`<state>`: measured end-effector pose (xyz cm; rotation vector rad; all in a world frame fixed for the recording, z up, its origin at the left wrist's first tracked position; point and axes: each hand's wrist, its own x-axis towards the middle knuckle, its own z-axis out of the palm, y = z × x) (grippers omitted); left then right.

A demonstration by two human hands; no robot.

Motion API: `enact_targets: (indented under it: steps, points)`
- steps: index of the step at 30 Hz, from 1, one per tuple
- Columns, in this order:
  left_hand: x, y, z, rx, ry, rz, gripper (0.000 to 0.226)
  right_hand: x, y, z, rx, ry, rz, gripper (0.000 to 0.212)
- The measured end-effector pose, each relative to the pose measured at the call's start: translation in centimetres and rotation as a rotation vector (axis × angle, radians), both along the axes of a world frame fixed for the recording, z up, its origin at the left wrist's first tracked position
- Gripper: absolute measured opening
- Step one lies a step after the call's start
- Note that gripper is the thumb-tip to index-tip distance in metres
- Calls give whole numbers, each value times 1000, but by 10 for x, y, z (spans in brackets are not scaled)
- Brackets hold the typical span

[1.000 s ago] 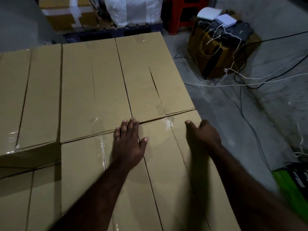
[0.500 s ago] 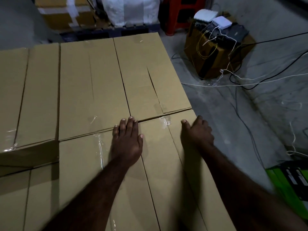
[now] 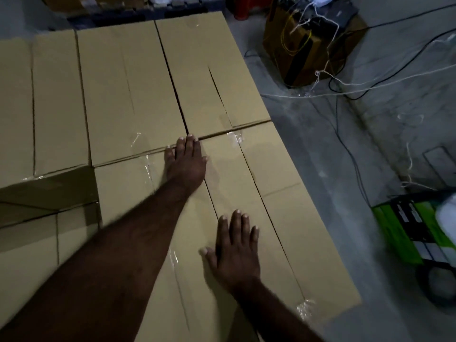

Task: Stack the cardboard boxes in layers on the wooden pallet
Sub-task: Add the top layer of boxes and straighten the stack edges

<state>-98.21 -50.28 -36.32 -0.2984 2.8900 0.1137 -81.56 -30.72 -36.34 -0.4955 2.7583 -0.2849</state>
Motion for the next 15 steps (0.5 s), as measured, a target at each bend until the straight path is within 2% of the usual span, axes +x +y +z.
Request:
enact_targets:
  steps: [4,8,12,15]
  points:
    - [43,15,10,54,-59,-179,63,51,9,2,27,-43,10,85]
    - [115,43,12,148,-183,-275,62,43,9,22,-9,-114,16,78]
    - [190,69,17,172,-227,-335,63,68,34,46,17,-111,-151,68]
    - [232,95,24,144,-254,-450,63,96,55,43,81,-280,-118,75]
